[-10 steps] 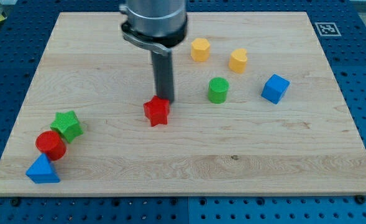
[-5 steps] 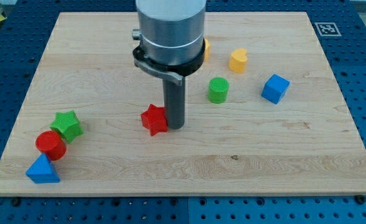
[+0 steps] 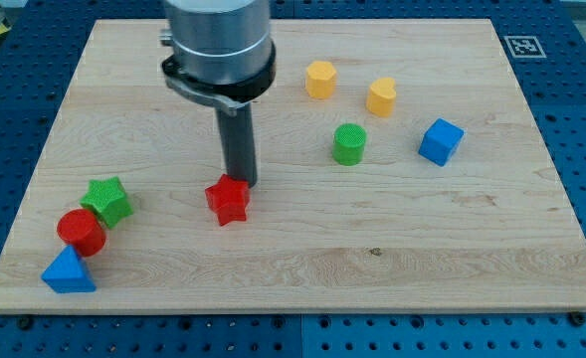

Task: Move red star towards blue triangle

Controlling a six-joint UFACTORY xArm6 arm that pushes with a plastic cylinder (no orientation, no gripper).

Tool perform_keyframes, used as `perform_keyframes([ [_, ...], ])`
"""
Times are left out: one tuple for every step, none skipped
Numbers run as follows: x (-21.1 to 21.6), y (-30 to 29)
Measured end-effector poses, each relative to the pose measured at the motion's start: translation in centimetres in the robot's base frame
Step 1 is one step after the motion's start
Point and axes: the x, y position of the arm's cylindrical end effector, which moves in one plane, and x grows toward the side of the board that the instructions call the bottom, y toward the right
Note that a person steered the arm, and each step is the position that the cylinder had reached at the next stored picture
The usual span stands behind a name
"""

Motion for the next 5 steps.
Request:
perform_keyframes([
  [2.5, -1.3],
  [3.7, -1.6],
  [2.7, -0.8],
  [4.3, 1.1],
  [6.8, 1.1],
])
